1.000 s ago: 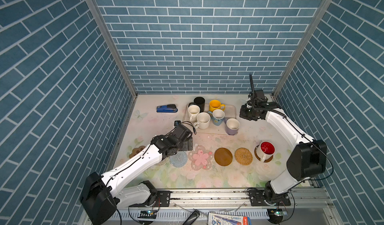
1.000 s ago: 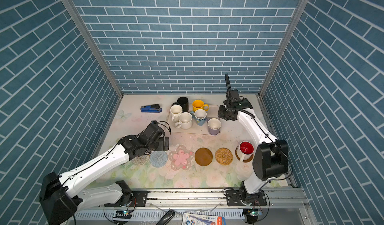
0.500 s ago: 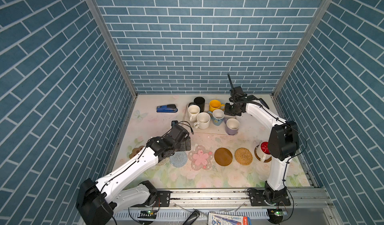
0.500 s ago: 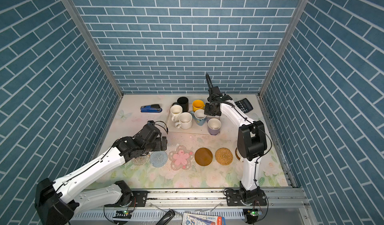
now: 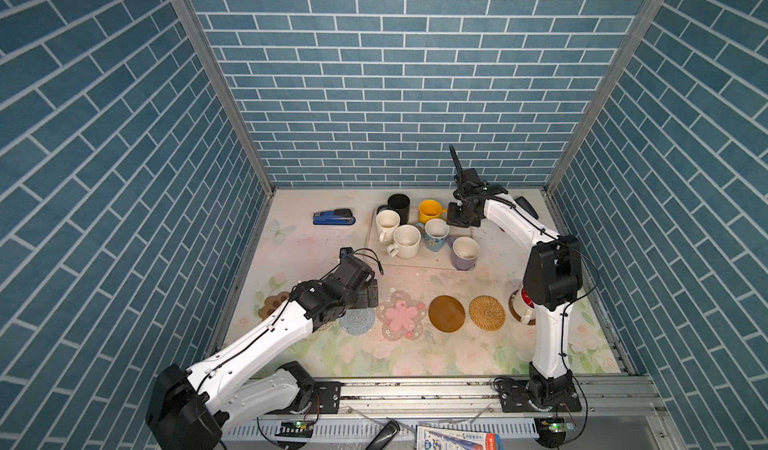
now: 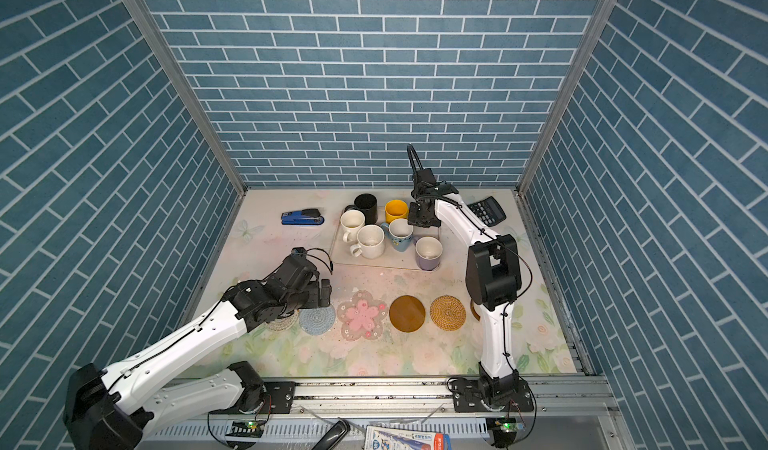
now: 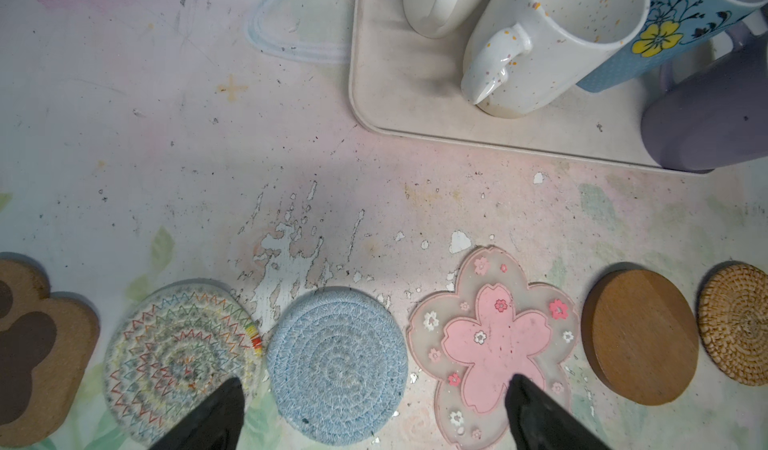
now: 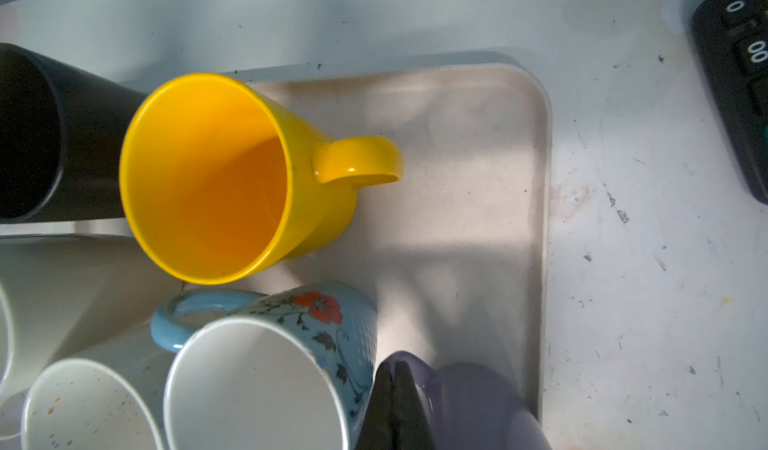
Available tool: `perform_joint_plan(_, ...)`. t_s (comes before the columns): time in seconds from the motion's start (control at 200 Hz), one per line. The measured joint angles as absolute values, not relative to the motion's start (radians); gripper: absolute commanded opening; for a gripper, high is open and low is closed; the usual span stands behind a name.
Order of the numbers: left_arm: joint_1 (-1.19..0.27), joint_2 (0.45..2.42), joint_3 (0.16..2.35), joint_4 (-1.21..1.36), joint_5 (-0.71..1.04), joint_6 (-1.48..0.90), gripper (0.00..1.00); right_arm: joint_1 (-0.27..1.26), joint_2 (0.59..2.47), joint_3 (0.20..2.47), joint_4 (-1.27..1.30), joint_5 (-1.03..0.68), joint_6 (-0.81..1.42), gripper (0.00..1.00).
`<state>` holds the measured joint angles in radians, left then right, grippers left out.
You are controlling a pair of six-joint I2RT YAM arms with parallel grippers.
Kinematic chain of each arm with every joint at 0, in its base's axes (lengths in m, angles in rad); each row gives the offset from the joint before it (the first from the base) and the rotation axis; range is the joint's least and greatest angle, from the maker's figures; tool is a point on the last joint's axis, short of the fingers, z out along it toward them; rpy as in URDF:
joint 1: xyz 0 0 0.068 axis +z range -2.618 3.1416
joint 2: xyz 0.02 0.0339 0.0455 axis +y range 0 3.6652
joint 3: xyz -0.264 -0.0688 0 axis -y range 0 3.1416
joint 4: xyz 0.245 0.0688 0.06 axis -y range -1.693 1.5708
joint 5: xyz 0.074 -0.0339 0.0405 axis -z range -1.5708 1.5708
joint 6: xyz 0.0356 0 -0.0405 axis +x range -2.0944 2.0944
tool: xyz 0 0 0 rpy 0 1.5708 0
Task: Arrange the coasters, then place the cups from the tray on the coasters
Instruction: 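Move right gripper back over the tray toward the lilac mug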
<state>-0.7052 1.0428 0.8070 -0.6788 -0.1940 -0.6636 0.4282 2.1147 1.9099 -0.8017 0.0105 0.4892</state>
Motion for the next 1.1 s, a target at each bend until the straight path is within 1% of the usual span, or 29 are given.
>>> perform_joint_plan(0.225, -0.704, 1.024, 0.791, -0.676, -0.193, -0.665, 0.99, 0.428, 2.175, 1.957, -0.846, 0.013, 0.489, 0.00)
perform_joint_plan(0.605, -0.698, 1.009, 0.772, -0.676, -0.190, -0.666, 0.99, 0.429, 2.180, 1.954, -0.870, -0.008, 0.489, 0.00)
perform_joint_plan(1.1, -0.698, 0.989, 0.759, -0.663, -0.171, -0.688, 0.99, 0.429, 2.154, 1.840, -0.812, -0.021, 0.490, 0.00)
